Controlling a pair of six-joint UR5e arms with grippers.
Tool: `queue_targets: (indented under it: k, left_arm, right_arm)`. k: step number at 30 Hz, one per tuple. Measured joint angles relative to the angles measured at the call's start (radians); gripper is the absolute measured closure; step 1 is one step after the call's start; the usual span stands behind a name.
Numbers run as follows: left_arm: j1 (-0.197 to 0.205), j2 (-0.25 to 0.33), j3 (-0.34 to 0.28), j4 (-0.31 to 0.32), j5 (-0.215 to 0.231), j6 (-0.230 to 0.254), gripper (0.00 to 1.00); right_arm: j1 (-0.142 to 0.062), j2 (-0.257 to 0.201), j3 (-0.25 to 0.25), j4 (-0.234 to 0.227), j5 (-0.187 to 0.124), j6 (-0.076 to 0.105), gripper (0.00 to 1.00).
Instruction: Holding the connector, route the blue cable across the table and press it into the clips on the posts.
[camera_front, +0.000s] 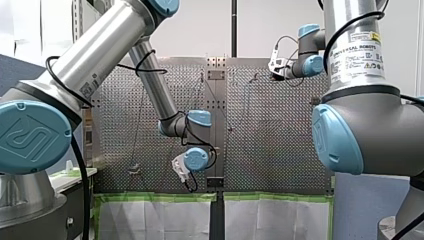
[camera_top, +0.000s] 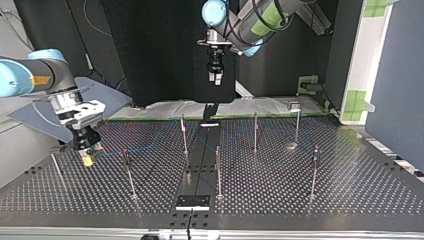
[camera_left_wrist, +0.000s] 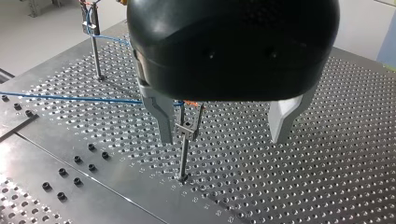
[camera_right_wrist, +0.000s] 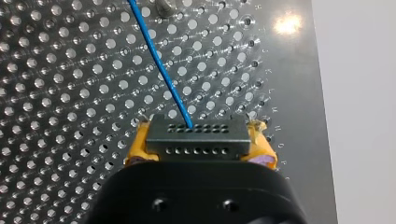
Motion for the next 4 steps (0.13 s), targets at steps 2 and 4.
queue_targets:
  k: [2,4]
  left_arm:
    - [0.000,0.000,0.000,0.000,0.000,0.000,0.00]
    - [0.000,0.000,0.000,0.000,0.000,0.000,0.00]
  right_arm:
    - [0.000,0.000,0.000,0.000,0.000,0.000,1.00]
    - [0.000,0.000,0.000,0.000,0.000,0.000,1.00]
